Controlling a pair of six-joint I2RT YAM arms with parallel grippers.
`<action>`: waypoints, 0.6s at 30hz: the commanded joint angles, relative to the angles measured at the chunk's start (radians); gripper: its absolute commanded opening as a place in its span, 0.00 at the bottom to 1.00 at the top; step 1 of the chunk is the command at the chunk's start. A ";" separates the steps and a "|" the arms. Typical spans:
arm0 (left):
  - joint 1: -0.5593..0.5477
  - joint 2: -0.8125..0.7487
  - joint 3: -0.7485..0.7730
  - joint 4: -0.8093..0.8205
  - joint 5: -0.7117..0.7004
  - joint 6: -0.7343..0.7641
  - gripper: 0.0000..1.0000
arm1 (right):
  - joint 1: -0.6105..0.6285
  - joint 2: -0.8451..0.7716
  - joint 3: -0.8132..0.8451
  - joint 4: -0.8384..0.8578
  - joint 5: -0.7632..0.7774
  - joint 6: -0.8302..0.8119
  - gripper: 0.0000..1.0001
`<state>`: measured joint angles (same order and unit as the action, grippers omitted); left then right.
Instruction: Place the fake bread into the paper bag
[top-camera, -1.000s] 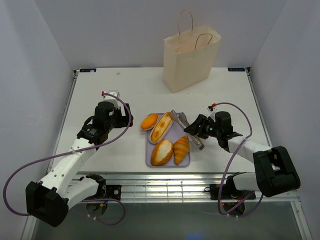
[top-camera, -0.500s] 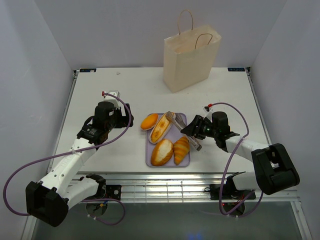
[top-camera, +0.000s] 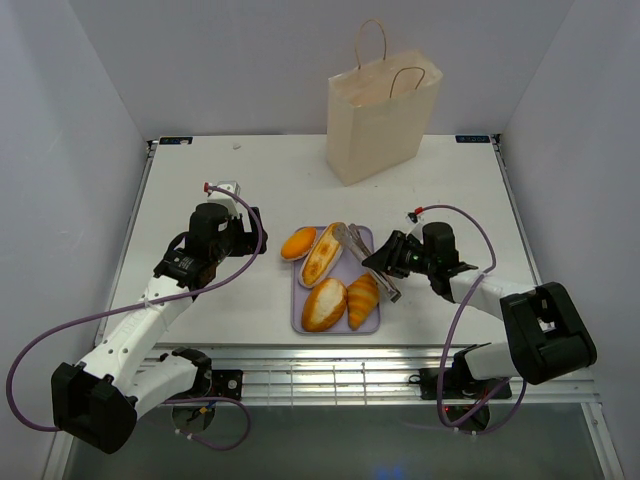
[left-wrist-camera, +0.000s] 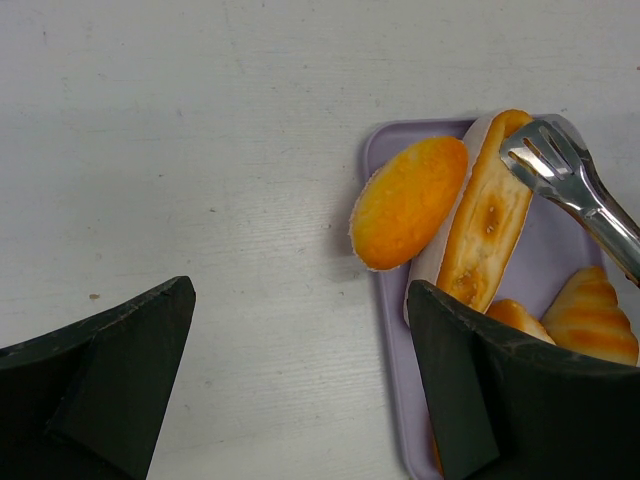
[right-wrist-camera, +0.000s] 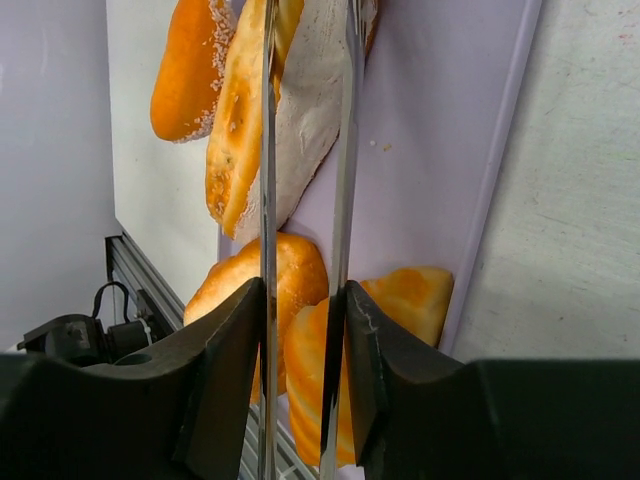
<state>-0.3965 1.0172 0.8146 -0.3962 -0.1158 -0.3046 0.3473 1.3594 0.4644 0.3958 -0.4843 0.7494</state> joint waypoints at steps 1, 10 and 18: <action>-0.004 -0.031 0.037 0.000 0.005 -0.001 0.98 | 0.002 -0.002 0.049 0.051 -0.019 0.007 0.39; -0.004 -0.034 0.037 0.000 0.001 -0.001 0.98 | 0.002 -0.110 0.092 -0.057 0.006 -0.019 0.25; -0.004 -0.031 0.035 0.000 -0.007 -0.001 0.98 | 0.002 -0.246 0.151 -0.192 0.107 -0.065 0.21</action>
<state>-0.3965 1.0168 0.8146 -0.3965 -0.1184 -0.3046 0.3481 1.1637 0.5529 0.2459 -0.4355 0.7223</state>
